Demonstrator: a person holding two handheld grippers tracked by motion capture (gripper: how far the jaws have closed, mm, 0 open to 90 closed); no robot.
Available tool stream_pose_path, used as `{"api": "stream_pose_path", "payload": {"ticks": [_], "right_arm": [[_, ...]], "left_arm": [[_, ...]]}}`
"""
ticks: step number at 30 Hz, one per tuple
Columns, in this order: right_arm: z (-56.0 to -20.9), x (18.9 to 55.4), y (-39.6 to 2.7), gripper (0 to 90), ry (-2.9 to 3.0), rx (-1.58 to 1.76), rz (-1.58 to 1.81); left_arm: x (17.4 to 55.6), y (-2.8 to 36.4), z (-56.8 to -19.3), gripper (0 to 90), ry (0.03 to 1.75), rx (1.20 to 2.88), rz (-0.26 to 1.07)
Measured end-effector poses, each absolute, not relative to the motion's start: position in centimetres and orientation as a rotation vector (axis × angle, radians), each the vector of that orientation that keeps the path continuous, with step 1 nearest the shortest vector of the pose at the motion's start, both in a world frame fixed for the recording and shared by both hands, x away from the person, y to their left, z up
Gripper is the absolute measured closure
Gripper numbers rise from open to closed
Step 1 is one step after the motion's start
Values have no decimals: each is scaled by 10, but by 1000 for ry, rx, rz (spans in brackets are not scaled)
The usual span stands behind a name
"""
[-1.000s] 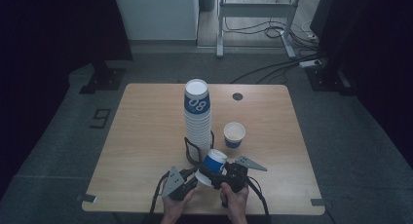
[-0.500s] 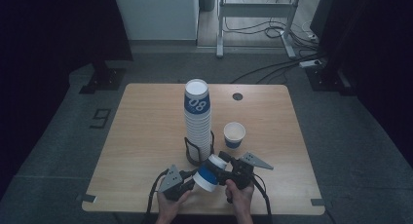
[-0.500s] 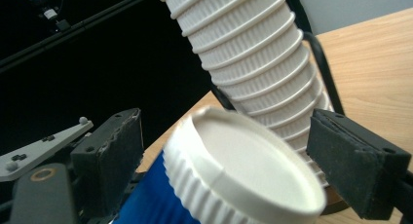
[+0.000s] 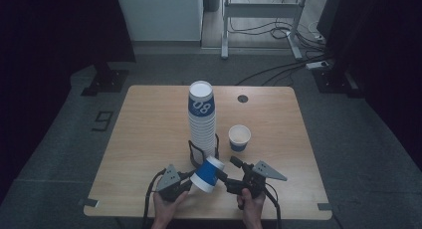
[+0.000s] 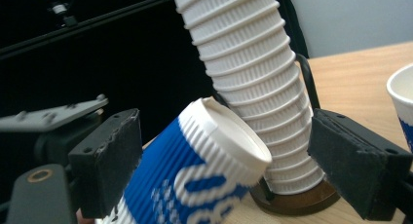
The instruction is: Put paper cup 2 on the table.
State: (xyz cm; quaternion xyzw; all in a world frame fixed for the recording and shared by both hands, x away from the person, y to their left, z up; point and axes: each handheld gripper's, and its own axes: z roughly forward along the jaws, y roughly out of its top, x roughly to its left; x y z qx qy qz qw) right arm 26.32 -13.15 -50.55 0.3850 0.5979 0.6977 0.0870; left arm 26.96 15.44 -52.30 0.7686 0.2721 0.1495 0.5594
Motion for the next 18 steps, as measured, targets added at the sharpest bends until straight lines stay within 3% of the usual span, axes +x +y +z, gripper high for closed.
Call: {"api": "stream_pose_path", "payload": {"ticks": [18], "right_arm": [[-521,260,-133,134,1934,970,1771]], "left_arm": [[279,165,-499,836,694,1929,293]]}}
